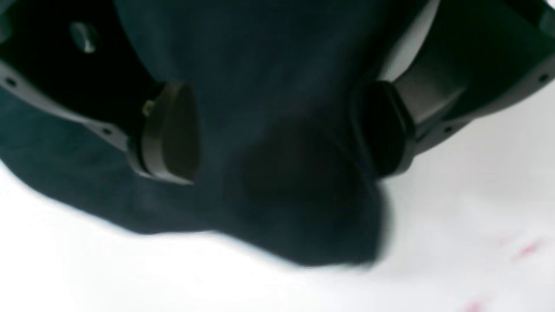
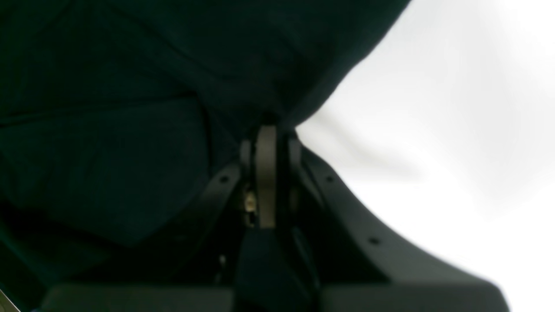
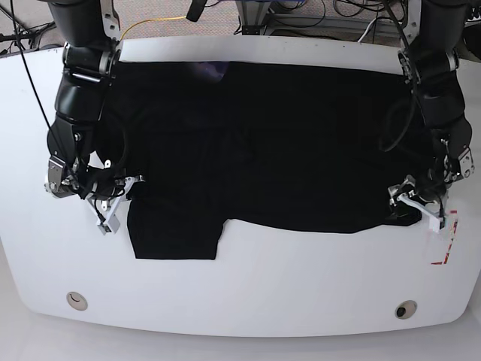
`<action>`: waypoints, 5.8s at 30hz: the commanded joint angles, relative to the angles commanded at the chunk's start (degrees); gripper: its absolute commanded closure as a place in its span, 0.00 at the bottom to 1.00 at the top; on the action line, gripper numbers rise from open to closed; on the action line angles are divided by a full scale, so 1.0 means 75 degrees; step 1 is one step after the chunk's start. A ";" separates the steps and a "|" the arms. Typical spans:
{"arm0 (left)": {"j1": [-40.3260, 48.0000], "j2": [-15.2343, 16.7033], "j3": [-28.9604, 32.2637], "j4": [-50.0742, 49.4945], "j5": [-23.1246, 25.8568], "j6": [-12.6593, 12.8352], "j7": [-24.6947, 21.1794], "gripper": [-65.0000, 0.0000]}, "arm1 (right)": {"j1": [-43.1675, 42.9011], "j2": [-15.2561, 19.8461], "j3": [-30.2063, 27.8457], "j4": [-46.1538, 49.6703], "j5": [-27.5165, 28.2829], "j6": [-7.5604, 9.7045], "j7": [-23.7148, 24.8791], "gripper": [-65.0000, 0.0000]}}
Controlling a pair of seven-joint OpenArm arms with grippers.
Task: Fold the T-shirt properly
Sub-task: 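Grasp the hem with both grippers and fold it toward the collar, then release the hem and regrasp the folded strip ends with both grippers, then tuck the hanging flap under with the right gripper, holding with left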
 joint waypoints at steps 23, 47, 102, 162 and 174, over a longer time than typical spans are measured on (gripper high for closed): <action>-0.0023 -0.0176 0.0234 0.0059 -0.0047 0.0375 -0.0152 1.00 | 0.0047 0.0000 0.0000 0.0117 0.0000 0.0334 0.0152 1.00; 0.1114 -0.0199 -0.0633 0.3798 -0.0035 -0.0727 0.1653 1.00 | -0.0727 0.0035 0.0516 0.3223 0.0000 0.0334 0.0047 1.00; 0.5955 -0.0316 -0.2614 0.6986 -0.0023 -0.1694 0.2825 0.36 | -0.5474 -0.1453 0.3997 0.7127 0.0000 0.0334 -0.0692 0.00; 0.4712 0.0352 -0.1149 0.5802 0.0012 -0.1606 0.3423 0.36 | -0.3212 0.0176 0.2567 0.4700 0.1032 0.0334 -0.1196 0.25; 0.4724 0.0352 -0.1160 0.5802 0.0023 -0.1618 0.3423 0.36 | -0.1125 0.0176 0.2508 0.1313 0.0867 0.0334 -0.0457 0.11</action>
